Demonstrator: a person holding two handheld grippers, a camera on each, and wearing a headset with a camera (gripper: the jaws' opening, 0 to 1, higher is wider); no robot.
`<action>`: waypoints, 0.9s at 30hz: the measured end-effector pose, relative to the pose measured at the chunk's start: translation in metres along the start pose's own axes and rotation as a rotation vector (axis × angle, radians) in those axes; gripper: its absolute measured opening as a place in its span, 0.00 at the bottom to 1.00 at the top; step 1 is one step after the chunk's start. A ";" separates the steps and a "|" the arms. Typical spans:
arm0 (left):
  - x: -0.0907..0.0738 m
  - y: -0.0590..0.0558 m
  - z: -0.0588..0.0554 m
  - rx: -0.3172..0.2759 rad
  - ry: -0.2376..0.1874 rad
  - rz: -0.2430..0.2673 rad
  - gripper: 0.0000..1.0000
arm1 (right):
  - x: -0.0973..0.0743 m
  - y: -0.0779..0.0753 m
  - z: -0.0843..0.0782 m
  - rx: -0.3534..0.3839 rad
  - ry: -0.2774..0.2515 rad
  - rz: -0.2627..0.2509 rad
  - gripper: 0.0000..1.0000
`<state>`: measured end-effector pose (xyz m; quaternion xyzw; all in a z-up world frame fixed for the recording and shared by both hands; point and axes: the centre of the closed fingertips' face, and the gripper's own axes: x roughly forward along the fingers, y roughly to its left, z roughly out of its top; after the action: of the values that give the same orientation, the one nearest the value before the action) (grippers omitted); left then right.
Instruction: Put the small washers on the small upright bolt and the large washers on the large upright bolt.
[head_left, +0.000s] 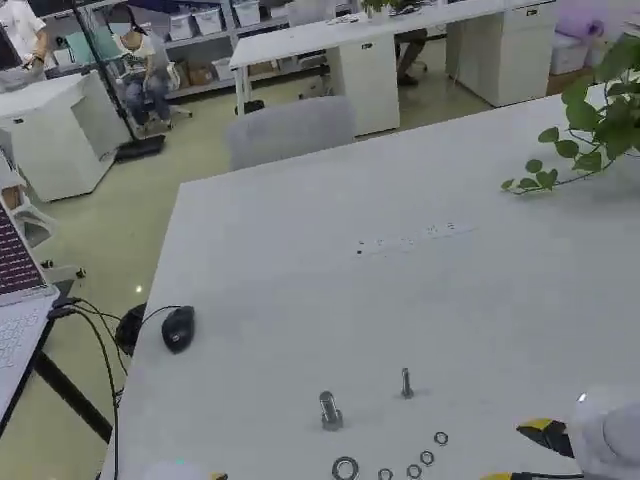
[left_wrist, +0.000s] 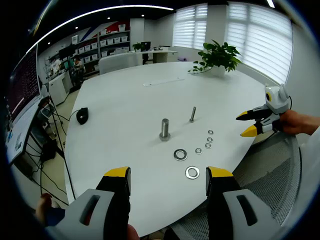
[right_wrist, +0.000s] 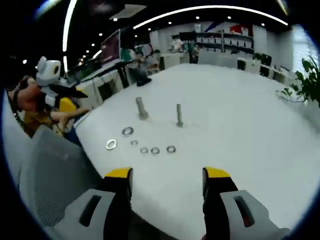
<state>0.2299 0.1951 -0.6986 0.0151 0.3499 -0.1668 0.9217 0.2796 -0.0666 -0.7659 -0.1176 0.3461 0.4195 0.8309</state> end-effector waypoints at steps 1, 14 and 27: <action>0.001 0.000 -0.001 -0.002 -0.002 -0.001 0.60 | -0.001 0.000 0.000 -0.002 -0.001 0.000 0.58; 0.000 -0.003 -0.004 -0.015 -0.007 -0.007 0.59 | -0.001 0.003 -0.001 -0.007 0.003 0.001 0.58; -0.005 -0.001 -0.007 -0.013 -0.001 0.004 0.59 | -0.001 0.003 0.001 0.004 -0.010 -0.003 0.58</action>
<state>0.2217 0.1963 -0.7006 0.0096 0.3504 -0.1625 0.9224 0.2776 -0.0651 -0.7642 -0.1143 0.3426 0.4182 0.8335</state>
